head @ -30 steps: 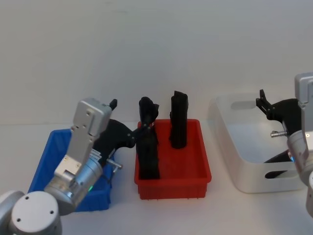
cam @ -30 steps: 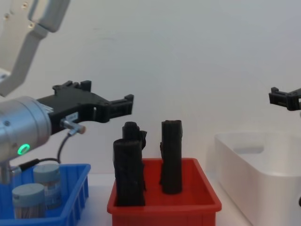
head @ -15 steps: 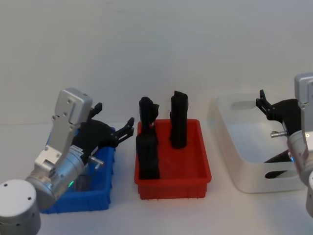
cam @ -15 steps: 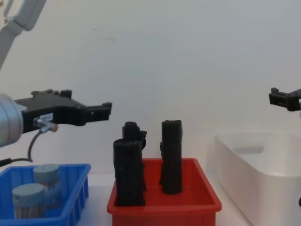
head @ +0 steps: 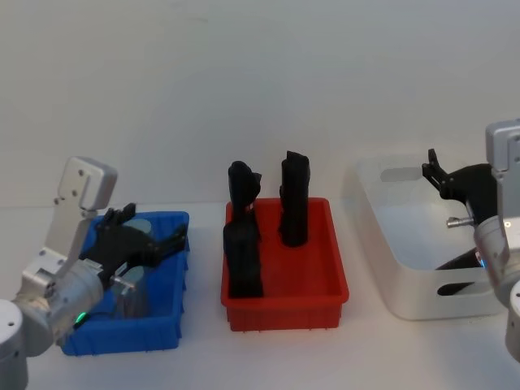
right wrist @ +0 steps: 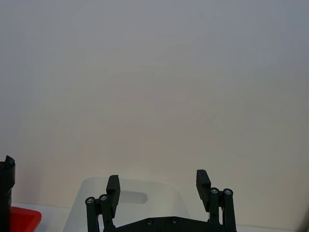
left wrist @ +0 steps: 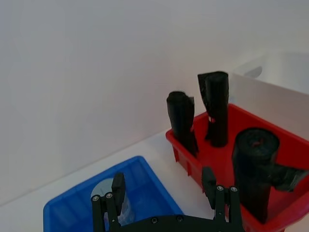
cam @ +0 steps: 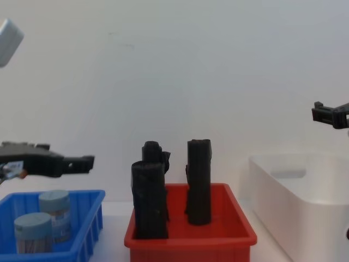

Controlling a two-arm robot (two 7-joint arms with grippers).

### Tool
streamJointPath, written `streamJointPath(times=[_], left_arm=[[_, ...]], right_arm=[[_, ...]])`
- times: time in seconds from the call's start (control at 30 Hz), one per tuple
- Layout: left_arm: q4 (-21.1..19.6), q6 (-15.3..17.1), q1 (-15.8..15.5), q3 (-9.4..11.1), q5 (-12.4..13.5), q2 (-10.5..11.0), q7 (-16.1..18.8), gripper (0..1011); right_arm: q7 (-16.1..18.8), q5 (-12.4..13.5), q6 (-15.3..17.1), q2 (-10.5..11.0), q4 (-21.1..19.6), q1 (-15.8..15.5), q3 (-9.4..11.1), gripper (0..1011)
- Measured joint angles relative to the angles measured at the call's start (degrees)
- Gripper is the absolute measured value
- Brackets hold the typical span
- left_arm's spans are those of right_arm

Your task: Pick the cotton swabs from the blue box and place them into the white box.

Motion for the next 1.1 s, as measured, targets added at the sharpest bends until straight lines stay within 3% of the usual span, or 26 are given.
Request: streamJointPath(times=[0.2,0.47,1.1], left_arm=[[1.26,2.6,0.53,-0.83,-1.58,1.1,-0.91,1004],[2.84,3.47,0.78,-1.3,-1.94,1.71,-1.51,1004],[7.8,3.33,-0.9,-1.3,1.25,1.01,-2.92,1004]], right_arm=[[0.0,0.0,0.0,0.0,0.0,0.0,0.0,1001],[0.0,0.0,0.0,0.0,0.0,0.0,0.0,1001],[0.0,0.01,0.0,0.0,0.0,0.0,0.0,1001]])
